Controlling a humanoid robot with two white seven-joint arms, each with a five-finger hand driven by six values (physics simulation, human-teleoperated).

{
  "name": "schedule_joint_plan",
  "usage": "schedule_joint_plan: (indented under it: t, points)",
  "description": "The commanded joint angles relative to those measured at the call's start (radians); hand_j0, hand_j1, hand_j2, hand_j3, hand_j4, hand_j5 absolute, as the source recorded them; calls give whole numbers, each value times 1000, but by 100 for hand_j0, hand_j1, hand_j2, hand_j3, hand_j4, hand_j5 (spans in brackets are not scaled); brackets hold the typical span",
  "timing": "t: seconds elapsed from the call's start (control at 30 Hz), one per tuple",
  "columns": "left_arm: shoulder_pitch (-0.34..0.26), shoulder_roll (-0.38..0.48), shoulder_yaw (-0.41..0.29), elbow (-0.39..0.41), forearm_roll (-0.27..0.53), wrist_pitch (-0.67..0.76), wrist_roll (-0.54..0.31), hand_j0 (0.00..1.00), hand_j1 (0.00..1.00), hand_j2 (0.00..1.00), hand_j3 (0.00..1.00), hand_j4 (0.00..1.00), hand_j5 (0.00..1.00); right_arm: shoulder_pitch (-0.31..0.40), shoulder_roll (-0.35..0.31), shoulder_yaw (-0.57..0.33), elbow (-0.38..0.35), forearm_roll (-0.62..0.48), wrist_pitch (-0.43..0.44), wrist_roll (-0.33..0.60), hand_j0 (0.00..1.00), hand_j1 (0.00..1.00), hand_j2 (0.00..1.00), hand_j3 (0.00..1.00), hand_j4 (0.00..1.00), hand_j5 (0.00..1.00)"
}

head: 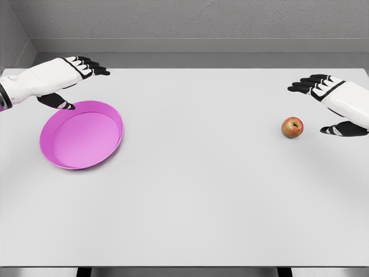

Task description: Put the apple on the plate with both arms

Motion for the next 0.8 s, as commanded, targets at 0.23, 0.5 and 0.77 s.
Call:
schedule_joint_plan:
  t: [0.23,0.5,0.77]
  points:
    - [0,3,1,3,5,1,-1,100,100,100,100,100,100,-9,32,37,0,-8,125,121,100,100,100,100,100,100]
    - [0,3,1,6,4,1,-2,100,100,100,100,100,100,-182,91,241,0,-8,401,308,100,100,100,100,100,100]
    - [0,4,2,6,4,1,-2,100,100,100,100,100,100,-242,117,286,0,-8,575,374,100,100,100,100,100,100]
